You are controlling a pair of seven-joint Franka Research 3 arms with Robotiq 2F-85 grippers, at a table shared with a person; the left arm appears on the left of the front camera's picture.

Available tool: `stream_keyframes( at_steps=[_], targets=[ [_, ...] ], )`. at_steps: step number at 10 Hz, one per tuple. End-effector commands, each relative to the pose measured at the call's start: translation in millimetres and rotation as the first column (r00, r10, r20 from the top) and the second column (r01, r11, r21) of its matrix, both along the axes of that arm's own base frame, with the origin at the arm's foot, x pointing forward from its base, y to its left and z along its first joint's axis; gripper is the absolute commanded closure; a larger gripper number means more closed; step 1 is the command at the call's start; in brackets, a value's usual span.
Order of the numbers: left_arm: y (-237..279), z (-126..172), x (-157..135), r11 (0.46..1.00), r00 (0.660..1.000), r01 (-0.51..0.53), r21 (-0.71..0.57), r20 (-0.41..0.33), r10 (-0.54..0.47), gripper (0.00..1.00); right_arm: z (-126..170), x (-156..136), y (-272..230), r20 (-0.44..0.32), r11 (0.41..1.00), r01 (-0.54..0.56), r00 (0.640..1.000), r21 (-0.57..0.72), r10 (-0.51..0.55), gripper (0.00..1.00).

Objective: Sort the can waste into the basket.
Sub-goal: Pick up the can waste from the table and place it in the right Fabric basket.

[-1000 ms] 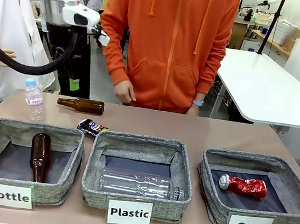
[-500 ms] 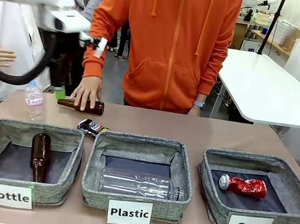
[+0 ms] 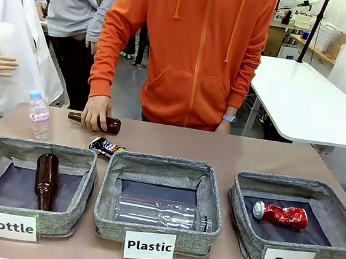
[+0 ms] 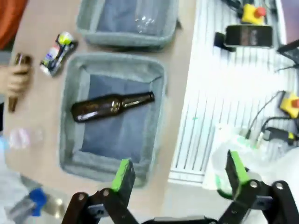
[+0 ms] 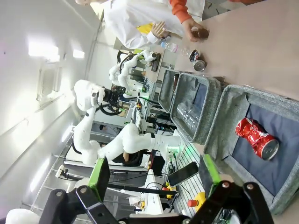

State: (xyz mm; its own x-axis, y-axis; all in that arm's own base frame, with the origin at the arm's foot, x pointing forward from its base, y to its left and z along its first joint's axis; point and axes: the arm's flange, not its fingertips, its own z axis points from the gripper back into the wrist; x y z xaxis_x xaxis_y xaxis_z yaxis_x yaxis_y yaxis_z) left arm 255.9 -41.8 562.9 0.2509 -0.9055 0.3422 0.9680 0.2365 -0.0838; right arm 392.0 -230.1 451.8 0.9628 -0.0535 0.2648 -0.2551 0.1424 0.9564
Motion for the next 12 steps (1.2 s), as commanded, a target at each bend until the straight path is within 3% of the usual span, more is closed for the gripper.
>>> stream_keyframes(
  at_steps=[1, 3, 5, 9, 11, 12],
  targets=[
    [55, -8, -13, 0.994, 0.991, -0.096, -0.05, 0.092, 0.1, 0.0, 1, -2, 0, 0.015, 1.0, -0.01, 1.0, -0.008, 0.01, 0.0],
    [95, -13, -11, 0.974, 0.979, -0.189, -0.129, 0.047, 0.196, 0.0, 1, -2, 0, 0.015, 1.0, -0.01, 1.0, -0.008, 0.01, 0.0],
    [119, -29, -4, 0.955, 0.973, -0.23, -0.188, -0.02, 0.231, 0.0, 1, -2, 0, 0.015, 1.0, -0.01, 1.0, -0.008, 0.01, 0.0],
    [117, -21, 35, 0.928, 0.947, -0.322, -0.189, -0.078, 0.313, 0.0, 1, -2, 0, 0.015, 1.0, -0.01, 1.0, -0.008, 0.01, 0.0],
    [96, -18, 77, 0.956, 0.96, -0.26, -0.132, -0.141, 0.242, 0.0, 1, -2, 0, 0.015, 1.0, -0.01, 1.0, -0.008, 0.01, 0.0],
    [105, -11, 74, 0.954, 0.957, -0.271, -0.133, -0.141, 0.252, 0.0, 1, -2, 0, 0.015, 1.0, -0.01, 1.0, -0.008, 0.01, 0.0]
  ],
)
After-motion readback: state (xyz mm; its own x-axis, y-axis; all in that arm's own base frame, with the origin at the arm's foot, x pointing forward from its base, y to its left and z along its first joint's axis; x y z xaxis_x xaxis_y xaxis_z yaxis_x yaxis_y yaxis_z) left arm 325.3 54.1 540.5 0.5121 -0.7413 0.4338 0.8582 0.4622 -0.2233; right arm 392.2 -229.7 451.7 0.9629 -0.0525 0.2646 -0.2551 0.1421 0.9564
